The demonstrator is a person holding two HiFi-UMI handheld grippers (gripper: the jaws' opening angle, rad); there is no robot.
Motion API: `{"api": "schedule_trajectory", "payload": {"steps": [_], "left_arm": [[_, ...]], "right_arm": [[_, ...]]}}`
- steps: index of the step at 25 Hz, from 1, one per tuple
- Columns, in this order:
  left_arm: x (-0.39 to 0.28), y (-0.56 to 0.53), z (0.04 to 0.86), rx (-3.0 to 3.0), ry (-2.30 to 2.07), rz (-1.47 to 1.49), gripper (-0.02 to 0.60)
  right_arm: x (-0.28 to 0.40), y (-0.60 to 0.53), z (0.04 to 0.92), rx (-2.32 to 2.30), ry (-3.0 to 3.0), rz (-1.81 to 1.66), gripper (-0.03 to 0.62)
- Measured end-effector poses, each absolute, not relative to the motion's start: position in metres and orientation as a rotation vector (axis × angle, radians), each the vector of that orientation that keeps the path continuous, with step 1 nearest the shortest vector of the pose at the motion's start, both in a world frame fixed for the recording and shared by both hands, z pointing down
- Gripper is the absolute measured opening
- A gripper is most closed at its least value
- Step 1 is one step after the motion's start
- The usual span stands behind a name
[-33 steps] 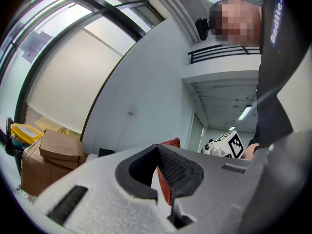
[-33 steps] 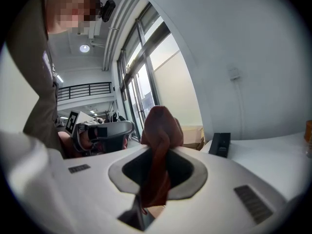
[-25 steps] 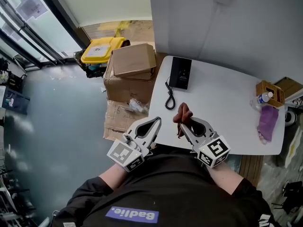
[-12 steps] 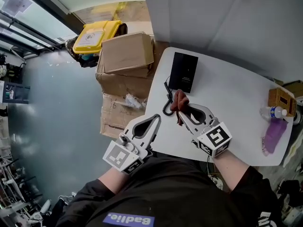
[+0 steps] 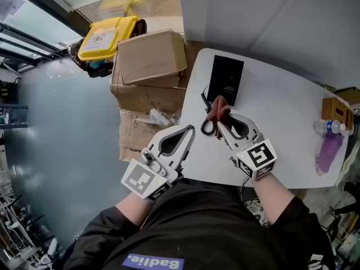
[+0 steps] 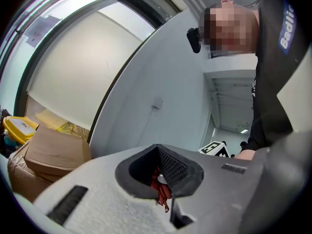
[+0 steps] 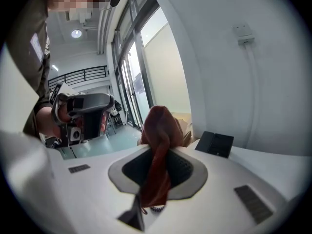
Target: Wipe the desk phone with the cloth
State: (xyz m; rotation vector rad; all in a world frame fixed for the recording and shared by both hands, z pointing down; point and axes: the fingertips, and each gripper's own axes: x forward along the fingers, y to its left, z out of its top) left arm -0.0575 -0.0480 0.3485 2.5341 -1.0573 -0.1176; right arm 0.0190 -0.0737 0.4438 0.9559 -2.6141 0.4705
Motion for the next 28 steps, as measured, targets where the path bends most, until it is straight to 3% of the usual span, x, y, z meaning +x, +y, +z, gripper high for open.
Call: {"api": "schedule_trajectory", "payload": {"steps": [8,28], "left_arm": [[-0.059,-0.066,0.357,2.548,-1.074,-0.151,0.014],[-0.048,-0.081,0.391,2.432,-1.069,-0.152,0.014]], "right_arm": [[0.037,-0.116,0.464,1.009,-2.517,0.389,0.083],[0.027,-0.275,0.512,0.797,-2.095,-0.194,0.084]]}}
